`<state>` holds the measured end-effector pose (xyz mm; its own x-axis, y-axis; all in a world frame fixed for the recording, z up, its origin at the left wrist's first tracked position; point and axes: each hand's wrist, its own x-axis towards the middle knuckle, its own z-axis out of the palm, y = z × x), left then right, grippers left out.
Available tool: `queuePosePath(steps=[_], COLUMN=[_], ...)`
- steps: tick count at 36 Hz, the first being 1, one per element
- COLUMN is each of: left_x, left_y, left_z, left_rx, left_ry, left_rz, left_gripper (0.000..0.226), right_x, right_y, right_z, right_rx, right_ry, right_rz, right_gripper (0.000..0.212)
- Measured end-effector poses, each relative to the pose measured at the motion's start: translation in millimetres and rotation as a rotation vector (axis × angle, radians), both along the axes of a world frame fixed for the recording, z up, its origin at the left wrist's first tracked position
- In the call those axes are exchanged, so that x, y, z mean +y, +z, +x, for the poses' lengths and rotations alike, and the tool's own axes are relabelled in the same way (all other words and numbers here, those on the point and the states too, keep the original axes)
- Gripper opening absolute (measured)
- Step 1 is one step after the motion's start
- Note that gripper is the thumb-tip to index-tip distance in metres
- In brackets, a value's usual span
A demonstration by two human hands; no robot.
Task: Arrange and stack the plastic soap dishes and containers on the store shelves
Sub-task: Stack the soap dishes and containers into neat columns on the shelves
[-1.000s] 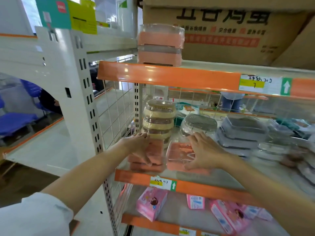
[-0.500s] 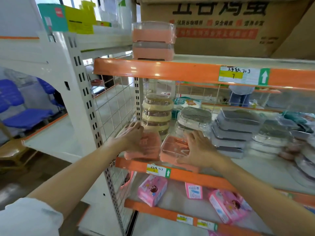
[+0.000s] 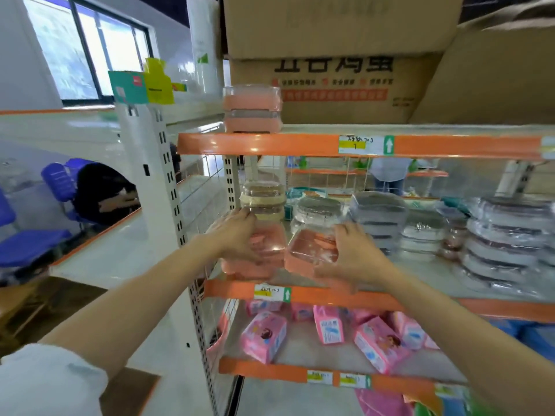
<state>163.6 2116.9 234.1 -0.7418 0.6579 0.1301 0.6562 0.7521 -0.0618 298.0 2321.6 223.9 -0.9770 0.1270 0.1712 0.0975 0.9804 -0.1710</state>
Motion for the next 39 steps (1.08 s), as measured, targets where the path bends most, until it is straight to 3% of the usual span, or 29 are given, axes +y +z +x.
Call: queuePosePath(steps=[9, 14, 17, 22, 25, 35, 39], left_x=[-14, -20, -26, -32, -31, -17, -13], left_y=[48, 87, 109, 148, 171, 232, 254], left_z=[23, 37, 36, 35, 19, -57, -86], left_rx=[0.01, 0.109, 0.207, 0.225, 0.246, 0.268, 0.307], left_ry=[-0.082, -0.128, -0.121, -0.137, -0.081, 0.025, 0.115], left_rz=[0.118, 0.199, 0.255, 0.495, 0.515, 0.425, 0.435], left_gripper=[0.087, 0.078, 0.086, 0.122, 0.099, 0.082, 0.057], right_x=[-20, -22, -22, -17, -14, 10, 21], right_y=[55, 88, 108, 137, 156, 211, 231], right_z=[42, 53, 51, 32, 15, -86, -137], right_rx=[0.092, 0.168, 0.2, 0.286, 0.296, 0.358, 0.384], right_ry=[-0.095, -0.113, -0.129, -0.134, -0.135, -0.074, -0.005], right_rz=[0.086, 0.095, 0.042, -0.069, -0.091, -0.04, -0.064], right_gripper=[0.085, 0.087, 0.091, 0.072, 0.072, 0.085, 0.08])
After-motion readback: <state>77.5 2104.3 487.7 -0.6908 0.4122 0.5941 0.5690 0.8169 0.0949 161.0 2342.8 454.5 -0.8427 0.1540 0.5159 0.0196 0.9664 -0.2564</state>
